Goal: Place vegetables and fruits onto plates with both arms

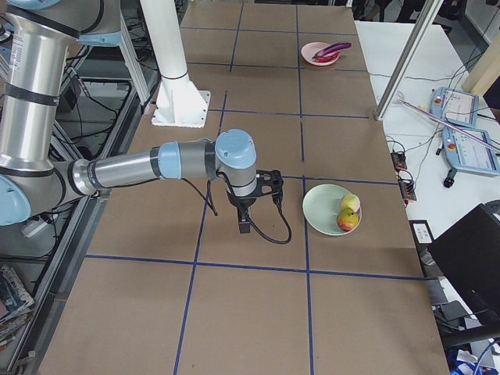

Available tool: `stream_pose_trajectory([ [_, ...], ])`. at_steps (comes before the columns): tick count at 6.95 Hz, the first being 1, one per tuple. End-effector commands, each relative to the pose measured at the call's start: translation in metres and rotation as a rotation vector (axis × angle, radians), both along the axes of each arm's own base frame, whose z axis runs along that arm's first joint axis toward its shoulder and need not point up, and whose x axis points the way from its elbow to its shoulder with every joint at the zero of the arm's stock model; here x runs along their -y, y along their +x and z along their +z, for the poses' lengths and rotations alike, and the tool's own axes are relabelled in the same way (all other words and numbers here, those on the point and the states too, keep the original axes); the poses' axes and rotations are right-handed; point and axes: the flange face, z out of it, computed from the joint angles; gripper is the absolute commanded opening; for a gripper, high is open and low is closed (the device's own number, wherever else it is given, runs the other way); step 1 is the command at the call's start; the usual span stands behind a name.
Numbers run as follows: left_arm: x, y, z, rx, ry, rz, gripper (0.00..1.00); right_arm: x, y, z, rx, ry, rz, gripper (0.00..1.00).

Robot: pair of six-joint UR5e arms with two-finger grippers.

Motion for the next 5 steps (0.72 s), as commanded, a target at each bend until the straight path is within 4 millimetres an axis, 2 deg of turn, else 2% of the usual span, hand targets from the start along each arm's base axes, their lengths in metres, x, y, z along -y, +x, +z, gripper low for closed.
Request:
stream_pose_trajectory([
  [1,-0.001,0.000,0.011,0.007,-0.022,-0.001,1.00,0.000,0.000,0.001,0.002,-0.001,0.000,1.00],
  [3,-0.004,-0.001,0.013,0.012,-0.067,-0.002,1.00,0.001,0.000,0.004,-0.003,-0.005,0.000,1.00],
  [5,-0.004,0.000,0.000,0.007,-0.054,0.000,1.00,0.001,0.001,0.005,0.000,-0.008,0.002,1.00],
])
